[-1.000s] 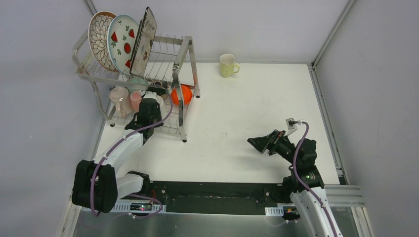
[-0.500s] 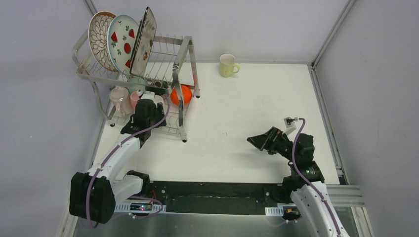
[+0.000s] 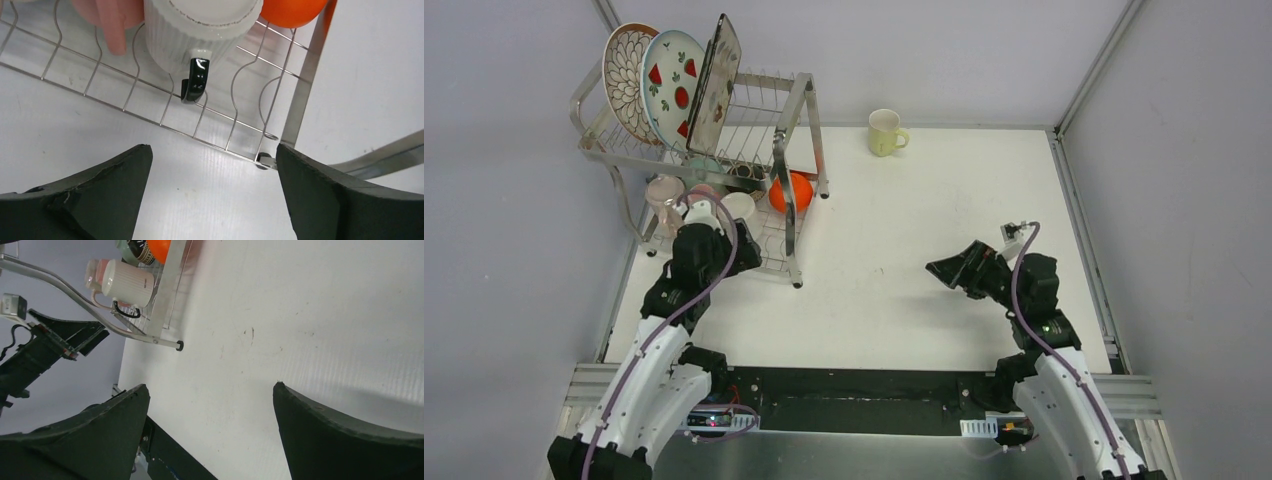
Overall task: Load the mixed dishes into the dish rack
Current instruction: Turn the cup upside down in the dish rack, then move the cup to the center of the board.
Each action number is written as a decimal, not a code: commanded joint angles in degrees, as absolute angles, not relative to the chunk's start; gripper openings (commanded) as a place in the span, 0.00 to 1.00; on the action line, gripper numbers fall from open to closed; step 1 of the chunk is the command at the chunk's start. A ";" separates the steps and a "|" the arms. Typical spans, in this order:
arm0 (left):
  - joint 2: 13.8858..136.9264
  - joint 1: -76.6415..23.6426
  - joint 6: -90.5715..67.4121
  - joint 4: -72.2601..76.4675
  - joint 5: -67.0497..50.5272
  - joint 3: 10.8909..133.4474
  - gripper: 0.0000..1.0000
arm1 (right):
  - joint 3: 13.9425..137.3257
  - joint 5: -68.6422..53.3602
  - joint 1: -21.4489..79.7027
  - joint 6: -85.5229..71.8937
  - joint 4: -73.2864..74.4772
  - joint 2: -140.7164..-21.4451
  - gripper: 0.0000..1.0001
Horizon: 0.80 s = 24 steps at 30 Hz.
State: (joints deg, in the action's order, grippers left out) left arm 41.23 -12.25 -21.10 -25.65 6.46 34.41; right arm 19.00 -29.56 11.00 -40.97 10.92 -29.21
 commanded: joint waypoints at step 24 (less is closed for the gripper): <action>23.55 -11.47 -32.28 -38.10 -4.21 35.43 0.99 | 65.57 -25.81 10.37 -5.37 -10.28 -97.00 0.93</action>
State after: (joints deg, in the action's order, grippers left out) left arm 23.66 -12.25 -36.60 -38.65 1.28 31.83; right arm 57.04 -22.70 10.94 -9.61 -5.93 -88.60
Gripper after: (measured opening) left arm 0.990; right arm 0.943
